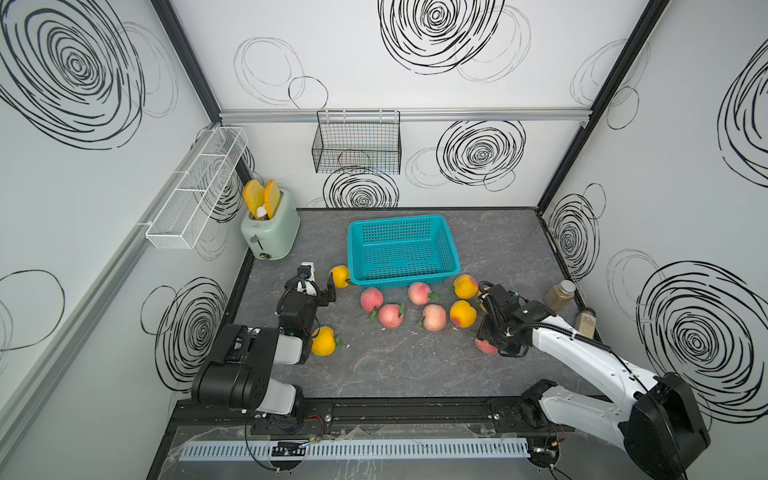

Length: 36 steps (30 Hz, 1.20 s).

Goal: Put the peaches into the basket
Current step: Pick up the peach from the center of the board, then place the peach in the basket.

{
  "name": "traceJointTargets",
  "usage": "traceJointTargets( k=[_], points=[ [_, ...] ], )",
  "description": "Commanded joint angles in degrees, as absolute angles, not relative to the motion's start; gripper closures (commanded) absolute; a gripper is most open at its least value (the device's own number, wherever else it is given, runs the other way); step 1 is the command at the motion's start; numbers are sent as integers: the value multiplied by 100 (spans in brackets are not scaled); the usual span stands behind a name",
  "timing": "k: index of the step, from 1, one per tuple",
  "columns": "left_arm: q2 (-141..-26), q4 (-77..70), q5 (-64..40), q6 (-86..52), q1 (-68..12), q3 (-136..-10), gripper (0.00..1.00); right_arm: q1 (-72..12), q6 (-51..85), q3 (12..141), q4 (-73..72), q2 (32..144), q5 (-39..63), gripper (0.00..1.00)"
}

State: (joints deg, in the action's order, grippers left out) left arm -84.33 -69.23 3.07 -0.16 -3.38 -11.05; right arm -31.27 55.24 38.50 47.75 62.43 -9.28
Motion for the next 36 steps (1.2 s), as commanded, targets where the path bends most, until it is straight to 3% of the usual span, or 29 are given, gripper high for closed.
traceJointTargets(
  k=[1,13,21,25,36],
  points=[
    [-8385,-7348,325,45,-338,-1179,2,-3204,5519,4042,4817,6084,-1007,50],
    [-8359,-7304,429,58,-385,-1209,2,-3485,5292,4466,4749,5833,-1151,49],
    [-7613,-5536,817,170,-688,-1800,2,-3617,5221,4482,4672,5497,-1294,49],
    [-7066,-5465,996,179,-772,-1648,2,-3662,5238,4493,4616,5411,-1338,49],
    [-6337,-3862,942,-1087,-976,-2276,2,-3767,5135,4840,4584,5544,-1521,49]
  ],
)
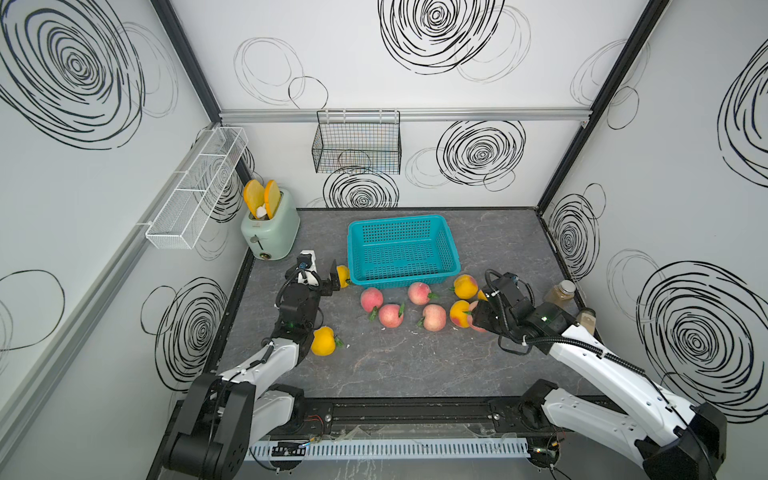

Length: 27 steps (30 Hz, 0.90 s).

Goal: Put the peaches into the basket
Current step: Place the peach in the basket.

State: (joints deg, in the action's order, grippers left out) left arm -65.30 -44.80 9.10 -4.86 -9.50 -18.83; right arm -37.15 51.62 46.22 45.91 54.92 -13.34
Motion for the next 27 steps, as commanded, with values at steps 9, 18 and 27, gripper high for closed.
traceJointTargets(
  k=[9,18,27],
  points=[
    [-6448,-3507,-501,-1605,-974,-2640,2,-3802,4838,5280,4362,5898,-1630,49],
    [-6549,-3883,-724,-2354,-1162,-2367,2,-3807,4536,5826,3766,6388,-1784,49],
    [-6673,-4059,-880,-2870,-1502,-2101,2,-3780,4003,6616,2751,7480,-1767,48]
  ],
)
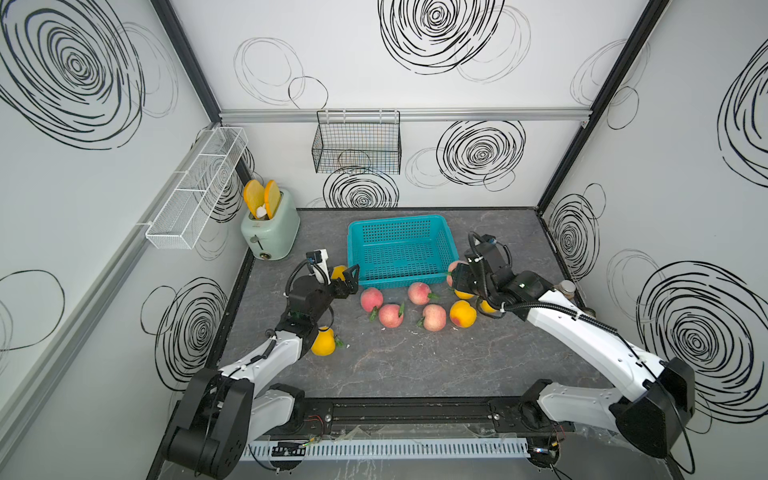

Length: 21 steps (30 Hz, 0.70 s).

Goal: Put the peaches into the basket
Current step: Place the peach in the basket.

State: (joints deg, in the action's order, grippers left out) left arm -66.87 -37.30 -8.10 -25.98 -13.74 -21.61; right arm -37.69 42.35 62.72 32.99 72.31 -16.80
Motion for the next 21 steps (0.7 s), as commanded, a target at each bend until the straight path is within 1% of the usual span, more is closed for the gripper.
traceJointTargets(
  k=[1,7,11,15,21],
  points=[
    [-6678,-4091,-892,-2876,-1559,-2084,2,-3772,3938,6708,2599,7600,-1773,48],
    [-6651,-4091,-782,-2670,-1713,-2069,2,-3573,3998,7113,1757,8403,-1479,48],
    [-6516,-4072,-782,-2634,-1734,-2020,2,-3552,3873,7696,1740,9029,-1481,48],
    [-6568,-3994,-838,-2578,-1802,-2100,2,-3480,3773,7986,1639,9448,-1481,48],
    [-6636,-4029,-624,-2487,-1949,-2075,2,-3326,3710,8305,1540,9917,-1445,48]
  ],
)
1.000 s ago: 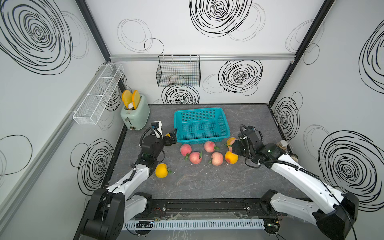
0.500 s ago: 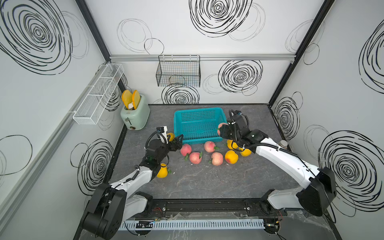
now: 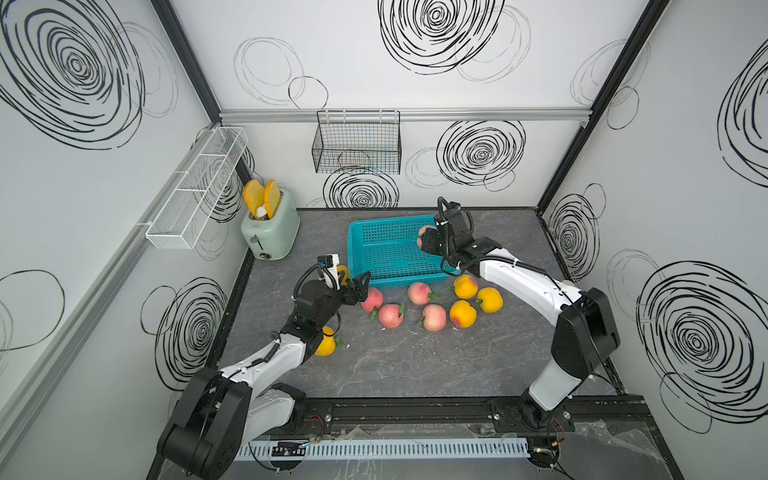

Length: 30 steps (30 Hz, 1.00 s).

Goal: Put the peaches into the basket
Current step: Place the peach in the basket.

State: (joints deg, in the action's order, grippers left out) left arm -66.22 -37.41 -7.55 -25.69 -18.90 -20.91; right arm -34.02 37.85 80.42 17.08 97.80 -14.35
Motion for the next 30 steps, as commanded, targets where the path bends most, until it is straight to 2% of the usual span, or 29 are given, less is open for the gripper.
traceJointTargets(
  k=[1,30],
  points=[
    [-6680,-4036,-645,-2496,-1947,-2093,2,-3323,3677,8397,1558,10020,-1444,48],
    [-6690,-4096,-729,-2584,-1975,-2046,2,-3078,3331,9331,1576,11688,-1456,46]
  ],
)
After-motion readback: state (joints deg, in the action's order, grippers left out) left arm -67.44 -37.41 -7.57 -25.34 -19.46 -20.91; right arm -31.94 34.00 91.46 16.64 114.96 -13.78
